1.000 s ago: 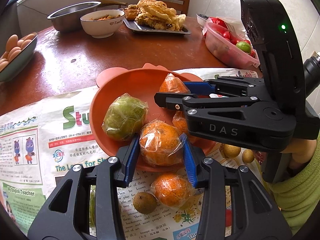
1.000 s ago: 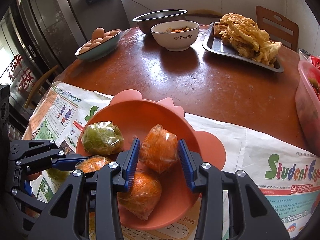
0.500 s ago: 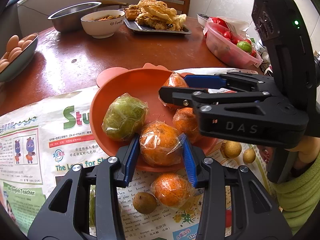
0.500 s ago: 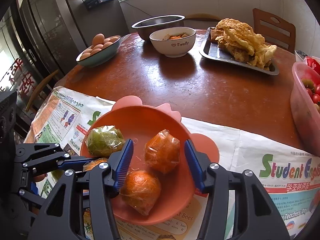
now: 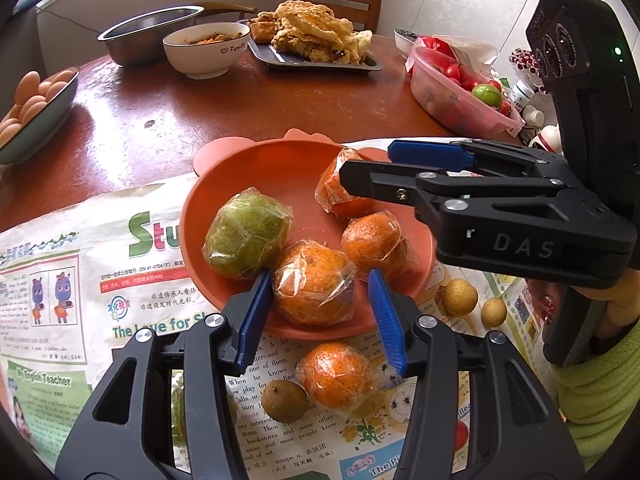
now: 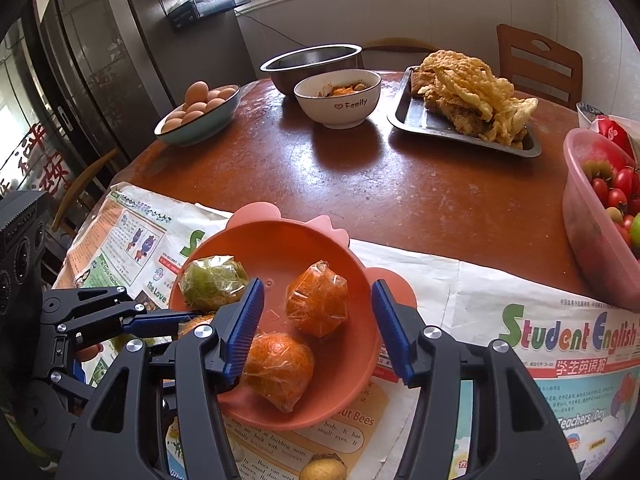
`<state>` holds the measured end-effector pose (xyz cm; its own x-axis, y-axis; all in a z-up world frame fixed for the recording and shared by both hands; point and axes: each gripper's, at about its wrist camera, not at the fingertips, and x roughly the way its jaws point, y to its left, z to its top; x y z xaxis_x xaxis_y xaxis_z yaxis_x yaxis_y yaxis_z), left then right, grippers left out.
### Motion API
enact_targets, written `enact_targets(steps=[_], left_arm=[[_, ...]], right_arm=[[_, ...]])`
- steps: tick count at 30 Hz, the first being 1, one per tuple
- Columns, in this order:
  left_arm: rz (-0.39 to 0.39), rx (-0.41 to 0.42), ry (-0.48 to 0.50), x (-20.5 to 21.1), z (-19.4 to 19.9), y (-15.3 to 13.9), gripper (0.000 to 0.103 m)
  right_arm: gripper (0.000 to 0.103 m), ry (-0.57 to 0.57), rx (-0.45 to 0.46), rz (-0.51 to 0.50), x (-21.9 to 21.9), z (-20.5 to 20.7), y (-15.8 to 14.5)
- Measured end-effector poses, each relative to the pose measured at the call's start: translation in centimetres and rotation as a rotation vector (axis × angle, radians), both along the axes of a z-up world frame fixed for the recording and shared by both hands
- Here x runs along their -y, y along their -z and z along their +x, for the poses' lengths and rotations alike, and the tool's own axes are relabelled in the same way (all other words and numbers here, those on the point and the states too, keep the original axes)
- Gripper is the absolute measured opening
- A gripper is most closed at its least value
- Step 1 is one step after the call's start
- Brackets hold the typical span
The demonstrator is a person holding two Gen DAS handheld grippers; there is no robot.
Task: Organize fruits
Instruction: 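Open the left tool to drop its orange in the bowl while the right tool releases its orange, then withdraw both open tools from the bowl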
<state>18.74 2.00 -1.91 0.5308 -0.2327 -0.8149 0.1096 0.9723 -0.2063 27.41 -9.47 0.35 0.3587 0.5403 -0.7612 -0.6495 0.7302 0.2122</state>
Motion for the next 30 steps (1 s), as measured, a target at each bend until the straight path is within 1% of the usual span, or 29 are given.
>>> enact_targets(steps=[3,5,13,15,21,27,29,30], left_arm=[[0.000,0.002,-0.004,-0.1,-0.2,-0.1,0.044],[0.002,0.004,-0.009,-0.1,-0.2,-0.2,0.046],[0.003,0.014,-0.022,-0.2,-0.8,-0.9,0.052],[0.002,0.020,-0.025,-0.4,-1.1,-1.1,0.054],[0.000,0.044,-0.047,-1.0,-1.6,-2.2,0.060],[0.004,0.067,-0.074,-1.7,-2.2,-3.2,0.068],[0.005,0.073,-0.082,-2.0,-2.2,-3.5,0.073],[0.006,0.078,-0.089,-2.2,-2.4,-3.6,0.073]], right_arm=[[0.059,0.003,0.006,0.001,0.1,-0.2,-0.3],[0.062,0.008,0.010,0.001,0.3,-0.3,-0.4],[0.069,0.024,0.025,0.008,1.1,-0.8,-1.1],[0.072,0.032,0.031,0.010,1.3,-1.0,-1.3],[0.076,0.049,0.043,0.022,1.9,-1.1,-2.0],[0.083,0.058,0.054,0.031,2.2,-1.5,-2.5],[0.085,0.062,0.056,0.033,2.3,-1.6,-2.6],[0.085,0.066,0.060,0.035,2.4,-1.7,-2.8]])
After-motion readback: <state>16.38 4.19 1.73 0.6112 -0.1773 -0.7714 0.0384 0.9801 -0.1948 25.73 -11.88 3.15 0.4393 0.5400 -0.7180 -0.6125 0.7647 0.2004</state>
